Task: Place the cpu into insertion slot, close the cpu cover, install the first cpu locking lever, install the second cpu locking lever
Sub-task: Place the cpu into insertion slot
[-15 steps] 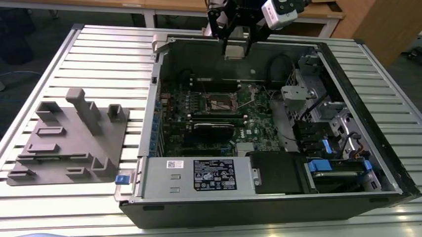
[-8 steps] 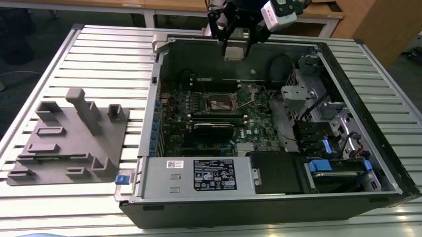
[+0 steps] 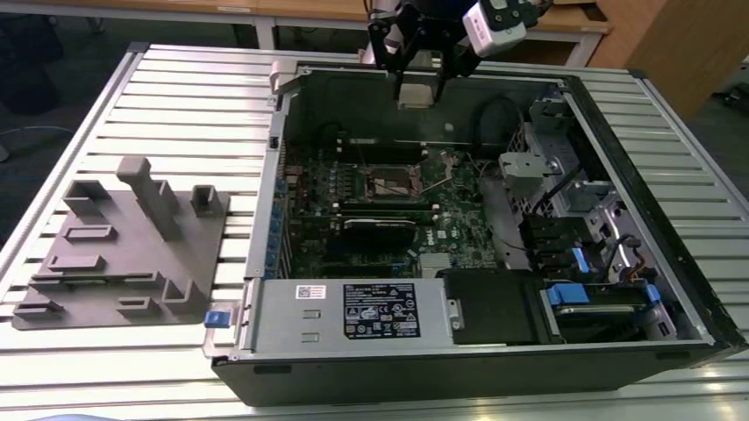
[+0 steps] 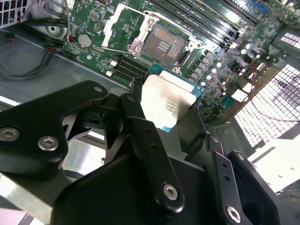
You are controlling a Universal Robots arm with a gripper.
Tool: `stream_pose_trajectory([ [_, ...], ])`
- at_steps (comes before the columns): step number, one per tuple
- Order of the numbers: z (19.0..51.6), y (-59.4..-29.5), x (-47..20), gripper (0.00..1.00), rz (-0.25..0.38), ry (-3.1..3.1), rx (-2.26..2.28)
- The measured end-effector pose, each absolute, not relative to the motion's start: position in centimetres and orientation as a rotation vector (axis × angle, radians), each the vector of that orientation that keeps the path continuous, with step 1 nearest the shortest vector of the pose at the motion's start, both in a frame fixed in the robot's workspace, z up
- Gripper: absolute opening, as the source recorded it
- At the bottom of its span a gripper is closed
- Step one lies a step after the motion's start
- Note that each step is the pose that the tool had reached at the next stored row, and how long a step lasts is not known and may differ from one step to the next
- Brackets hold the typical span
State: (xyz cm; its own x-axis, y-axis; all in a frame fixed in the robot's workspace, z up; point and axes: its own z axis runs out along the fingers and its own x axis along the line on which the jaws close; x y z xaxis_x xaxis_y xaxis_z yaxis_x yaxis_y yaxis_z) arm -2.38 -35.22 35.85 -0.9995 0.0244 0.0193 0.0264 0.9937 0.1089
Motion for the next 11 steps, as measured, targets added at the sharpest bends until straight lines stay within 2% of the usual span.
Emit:
stream_pose_trajectory([
  [11, 35.81, -35.23, -2.66, 0.54, -0.171, -3.119, -0.04],
])
